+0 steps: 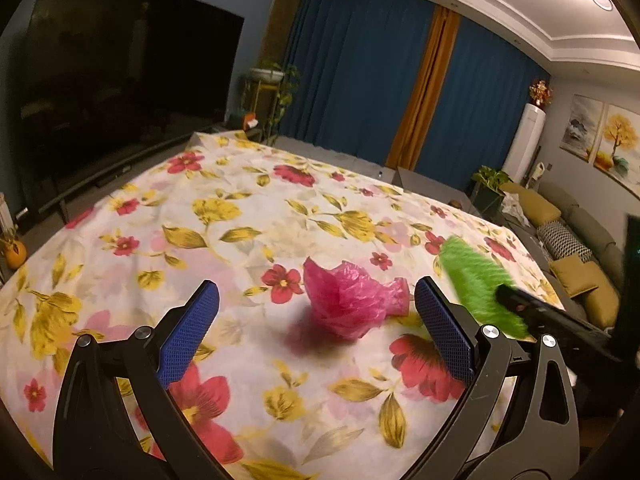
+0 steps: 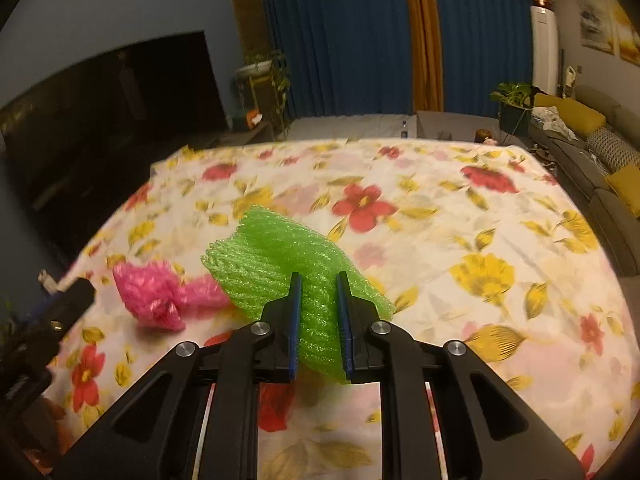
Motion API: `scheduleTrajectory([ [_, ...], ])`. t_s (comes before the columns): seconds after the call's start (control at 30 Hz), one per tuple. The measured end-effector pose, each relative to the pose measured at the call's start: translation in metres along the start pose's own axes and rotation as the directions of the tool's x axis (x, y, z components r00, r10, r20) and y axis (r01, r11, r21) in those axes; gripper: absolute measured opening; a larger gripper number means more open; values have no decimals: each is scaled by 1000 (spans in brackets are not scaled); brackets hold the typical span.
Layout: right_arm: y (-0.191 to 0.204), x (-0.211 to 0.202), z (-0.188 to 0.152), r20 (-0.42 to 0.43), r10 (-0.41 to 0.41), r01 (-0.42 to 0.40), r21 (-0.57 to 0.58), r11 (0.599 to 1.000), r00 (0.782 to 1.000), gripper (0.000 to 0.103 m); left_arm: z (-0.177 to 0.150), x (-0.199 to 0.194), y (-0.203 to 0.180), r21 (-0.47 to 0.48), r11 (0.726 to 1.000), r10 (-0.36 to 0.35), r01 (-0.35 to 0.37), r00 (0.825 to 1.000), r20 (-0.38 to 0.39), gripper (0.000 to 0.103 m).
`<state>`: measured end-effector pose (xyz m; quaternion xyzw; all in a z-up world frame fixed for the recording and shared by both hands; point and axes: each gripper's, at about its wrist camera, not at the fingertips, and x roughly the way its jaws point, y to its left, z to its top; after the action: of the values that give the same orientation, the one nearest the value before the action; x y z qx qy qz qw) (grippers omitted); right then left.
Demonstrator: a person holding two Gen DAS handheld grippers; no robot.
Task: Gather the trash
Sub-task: 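Grasp the pink plastic bag with the left tool while the right tool holds the green foam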
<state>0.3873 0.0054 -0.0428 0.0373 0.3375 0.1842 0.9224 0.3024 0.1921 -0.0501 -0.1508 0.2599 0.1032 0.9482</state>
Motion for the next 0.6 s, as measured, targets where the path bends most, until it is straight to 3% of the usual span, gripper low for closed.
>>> scheduleTrajectory([
  [0.07,-6,-4,4,9,14,-15,27,1000,1000,17,3,11,-2,10,1000,16,-16,1000,-21,96],
  [0.17,-8,-7,7,16,24,-25,40,999,1000,17,2,30,-3,1,1000,15,-15,996,-85,86],
  [0.3,-5,-6,6,12,31,-31,35,999,999,17,-3,46,-2,-18,1000,-9,6,990,-142,65],
  [0.37,-3,-6,5,13,25,-26,25,999,1000,17,-4,48,-4,-17,999,-39,37,988,-147,50],
  [0.4,-1,-6,4,14,23,-23,20,1000,1000,17,-4,48,-6,-10,999,-48,47,988,-147,36],
  [0.6,7,-11,3,28,16,-16,-4,1000,999,17,-6,44,-6,-18,998,-65,64,989,-132,22],
])
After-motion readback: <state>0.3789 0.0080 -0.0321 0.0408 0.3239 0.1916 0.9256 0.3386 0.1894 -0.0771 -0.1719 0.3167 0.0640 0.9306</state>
